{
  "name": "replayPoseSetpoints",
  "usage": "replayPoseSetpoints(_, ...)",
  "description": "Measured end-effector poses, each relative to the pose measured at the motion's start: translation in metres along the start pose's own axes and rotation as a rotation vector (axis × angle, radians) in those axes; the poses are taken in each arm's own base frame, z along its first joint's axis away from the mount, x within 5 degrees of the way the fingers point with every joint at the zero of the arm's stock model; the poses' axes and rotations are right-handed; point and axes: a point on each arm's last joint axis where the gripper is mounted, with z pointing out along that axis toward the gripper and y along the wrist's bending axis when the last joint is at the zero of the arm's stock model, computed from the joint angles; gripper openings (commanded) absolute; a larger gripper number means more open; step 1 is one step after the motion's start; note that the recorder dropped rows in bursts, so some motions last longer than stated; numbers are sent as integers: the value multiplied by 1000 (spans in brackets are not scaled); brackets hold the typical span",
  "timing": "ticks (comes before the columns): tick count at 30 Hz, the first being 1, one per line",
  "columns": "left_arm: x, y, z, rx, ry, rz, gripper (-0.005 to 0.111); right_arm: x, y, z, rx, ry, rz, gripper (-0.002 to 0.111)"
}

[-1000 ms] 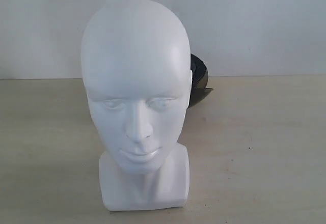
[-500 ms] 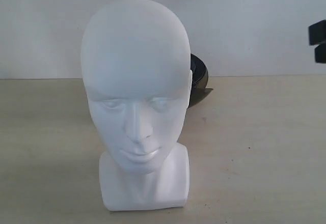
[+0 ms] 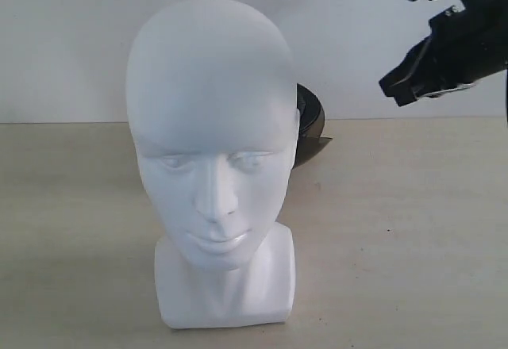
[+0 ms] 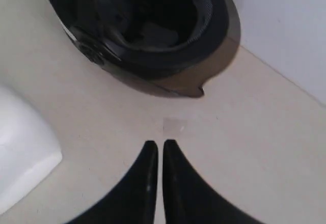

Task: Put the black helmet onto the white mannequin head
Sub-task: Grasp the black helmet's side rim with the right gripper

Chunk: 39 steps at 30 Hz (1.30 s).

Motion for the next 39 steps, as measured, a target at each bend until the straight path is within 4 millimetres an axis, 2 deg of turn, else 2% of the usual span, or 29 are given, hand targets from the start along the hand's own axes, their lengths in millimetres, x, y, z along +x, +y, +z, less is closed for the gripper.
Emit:
replayPoseSetpoints(4, 0, 0, 0, 0, 0, 0, 4, -5, -10, 30, -70, -34, -63, 29)
replayPoseSetpoints(7, 0, 0, 0, 0, 0, 0, 4, -8, -19, 50, -105, -61, -105, 30)
replayPoseSetpoints(10, 0, 0, 0, 0, 0, 0, 4, -11, -22, 68, -170, -102, -220, 30)
replayPoseSetpoints(15, 0, 0, 0, 0, 0, 0, 4, 2, -22, 100, -268, -166, -414, 31)
replayPoseSetpoints(18, 0, 0, 0, 0, 0, 0, 4, 11, -23, 115, -288, -196, -463, 45)
replayPoseSetpoints(21, 0, 0, 0, 0, 0, 0, 4, 15, -23, 124, -301, -222, -450, 61)
replayPoseSetpoints(26, 0, 0, 0, 0, 0, 0, 4, 16, -24, 131, -304, -244, -421, 62)
replayPoseSetpoints(31, 0, 0, 0, 0, 0, 0, 4, 15, -16, 145, -331, -244, -429, 62)
replayPoseSetpoints(39, 0, 0, 0, 0, 0, 0, 4, -7, -3, 159, -207, -179, -600, 62)
